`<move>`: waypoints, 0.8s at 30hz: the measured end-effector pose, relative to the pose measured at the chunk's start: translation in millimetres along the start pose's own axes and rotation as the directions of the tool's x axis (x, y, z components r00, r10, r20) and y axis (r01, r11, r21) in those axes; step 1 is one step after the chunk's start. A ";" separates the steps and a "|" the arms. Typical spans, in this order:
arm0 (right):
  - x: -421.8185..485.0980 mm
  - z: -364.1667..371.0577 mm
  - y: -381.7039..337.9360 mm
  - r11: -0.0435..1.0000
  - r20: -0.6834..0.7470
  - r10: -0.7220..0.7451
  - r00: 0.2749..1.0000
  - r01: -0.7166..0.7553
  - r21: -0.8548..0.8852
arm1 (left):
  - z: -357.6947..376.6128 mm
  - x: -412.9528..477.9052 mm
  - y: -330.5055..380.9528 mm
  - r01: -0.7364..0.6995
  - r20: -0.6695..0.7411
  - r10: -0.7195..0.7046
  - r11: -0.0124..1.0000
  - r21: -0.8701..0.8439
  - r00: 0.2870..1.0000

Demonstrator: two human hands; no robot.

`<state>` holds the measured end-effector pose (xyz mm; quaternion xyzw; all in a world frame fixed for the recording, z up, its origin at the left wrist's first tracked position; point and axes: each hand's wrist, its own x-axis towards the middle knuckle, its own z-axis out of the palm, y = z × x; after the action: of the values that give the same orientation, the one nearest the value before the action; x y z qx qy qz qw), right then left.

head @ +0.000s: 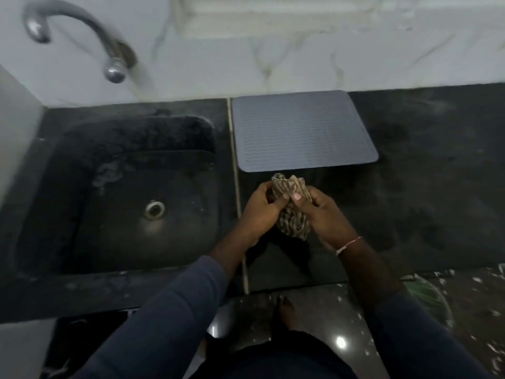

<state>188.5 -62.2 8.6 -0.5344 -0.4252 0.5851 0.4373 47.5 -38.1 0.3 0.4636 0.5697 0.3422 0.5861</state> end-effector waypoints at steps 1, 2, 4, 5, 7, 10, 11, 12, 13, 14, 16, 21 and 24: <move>4.4 23.5 -0.3 0.999 0.032 0.010 0.999 -0.012 0.040 | -23.2 -4.9 -1.3 -0.021 -0.049 0.020 1.000 -0.021 0.999; 6.1 43.6 -0.7 0.997 0.063 0.025 0.998 -0.030 0.076 | -40.2 -9.6 -4.1 -0.025 -0.092 0.021 0.999 -0.042 0.996; 9.3 88.7 -2.2 0.993 0.133 0.052 0.990 -0.065 0.095 | -75.5 -17.5 -9.7 -0.031 -0.164 0.022 0.998 -0.056 0.986; 10.5 106.0 -2.1 0.995 0.154 0.056 0.987 -0.068 0.073 | -87.2 -21.0 -11.0 -0.036 -0.194 0.021 0.997 -0.074 0.981; 15.2 143.4 -0.1 0.998 0.149 0.057 0.987 -0.060 0.014 | -121.1 -29.1 -11.6 -0.079 -0.232 0.059 0.994 -0.076 0.971; 25.6 183.0 2.5 0.995 0.082 0.098 0.992 -0.101 0.027 | -168.0 -34.4 -14.6 -0.100 -0.244 0.084 0.993 -0.057 0.966; 27.4 194.5 1.2 0.991 0.061 0.122 0.991 -0.125 0.044 | -182.3 -35.7 -18.5 -0.091 -0.250 0.070 0.993 -0.074 0.966; 28.9 201.8 -1.8 0.988 0.052 0.139 0.989 -0.142 0.060 | -192.7 -36.6 -20.8 -0.078 -0.257 0.050 0.992 -0.099 0.965; 30.8 208.1 -3.9 0.985 0.052 0.147 0.988 -0.151 0.078 | -203.8 -37.6 -21.6 -0.063 -0.263 0.025 0.988 -0.139 0.965; 32.4 211.4 -6.4 0.983 0.057 0.151 0.987 -0.156 0.094 | -212.1 -38.6 -22.3 -0.054 -0.252 -0.006 0.971 -0.232 0.968; 35.5 214.1 -11.7 0.980 0.071 0.137 0.988 -0.145 0.133 | -226.2 -40.2 -21.9 -0.031 -0.130 -0.041 0.861 -0.508 0.991; 47.2 211.3 -17.4 0.972 0.041 0.156 0.987 -0.161 0.173 | -234.0 -34.6 -19.4 0.017 0.037 0.009 0.762 -0.647 0.999; 58.0 211.1 -19.7 0.968 0.061 0.191 0.980 -0.198 0.155 | -226.0 -36.2 -9.8 -0.001 -0.100 -0.036 0.940 -0.342 0.994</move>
<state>-23.5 -7.5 27.0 -0.5232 -0.3323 0.6695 0.4094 -180.5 -40.3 21.7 0.3314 0.5358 0.4543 0.6299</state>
